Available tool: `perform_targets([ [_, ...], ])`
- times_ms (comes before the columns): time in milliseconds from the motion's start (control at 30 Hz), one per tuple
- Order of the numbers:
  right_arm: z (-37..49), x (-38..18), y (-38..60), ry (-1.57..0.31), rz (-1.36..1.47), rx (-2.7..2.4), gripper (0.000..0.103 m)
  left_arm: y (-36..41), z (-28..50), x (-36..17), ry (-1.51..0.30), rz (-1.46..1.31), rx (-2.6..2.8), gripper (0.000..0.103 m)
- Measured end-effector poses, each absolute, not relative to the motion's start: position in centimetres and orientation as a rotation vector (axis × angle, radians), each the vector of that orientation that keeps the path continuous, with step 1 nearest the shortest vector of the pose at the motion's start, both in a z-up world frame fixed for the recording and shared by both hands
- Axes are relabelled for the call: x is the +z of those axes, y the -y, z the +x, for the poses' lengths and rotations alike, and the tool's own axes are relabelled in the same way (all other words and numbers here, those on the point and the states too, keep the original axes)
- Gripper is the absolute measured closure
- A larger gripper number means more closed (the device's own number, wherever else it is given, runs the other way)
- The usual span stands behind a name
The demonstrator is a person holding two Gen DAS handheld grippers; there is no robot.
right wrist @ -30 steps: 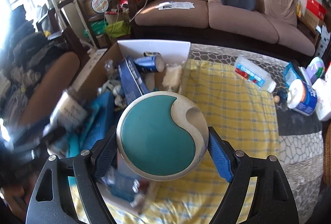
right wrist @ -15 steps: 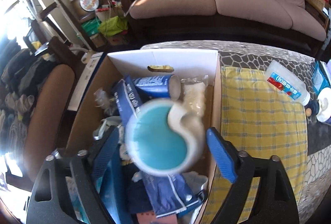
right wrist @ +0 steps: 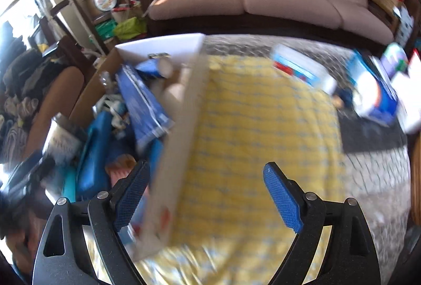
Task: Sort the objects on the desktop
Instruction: 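Move the right gripper back to the blue Vinda tissue pack and grasp it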
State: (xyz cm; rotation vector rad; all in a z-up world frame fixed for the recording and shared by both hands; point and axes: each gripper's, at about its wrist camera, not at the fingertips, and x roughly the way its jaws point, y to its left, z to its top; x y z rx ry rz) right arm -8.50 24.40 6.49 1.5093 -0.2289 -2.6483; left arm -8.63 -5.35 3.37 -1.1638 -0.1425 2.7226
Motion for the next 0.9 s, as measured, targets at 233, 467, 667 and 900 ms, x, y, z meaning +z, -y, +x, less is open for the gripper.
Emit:
perform_targets([
  [233, -1.9, 9.0, -32.7, 0.408, 1.433, -2.797, 0.012, 3.8, -7.2, 2.9, 0.103, -1.129, 2.691, 0.018],
  [467, 3.5, 8.3, -40.1, 0.416, 1.282, -3.053, 0.008, 2.8, -5.2, 3.4, 0.111, -1.068, 2.678, 0.017],
  [667, 2.0, 5.9, -43.6, 0.124, 1.281, -3.146, 0.001, 0.1, -4.1, 4.6, 0.149, -0.996, 2.661, 0.017],
  [900, -2.5, 0.5, -50.0, 0.153, 1.235, -3.232, 0.001, -7.6, -0.2, 4.4, -0.19, -0.766, 2.688, 0.007],
])
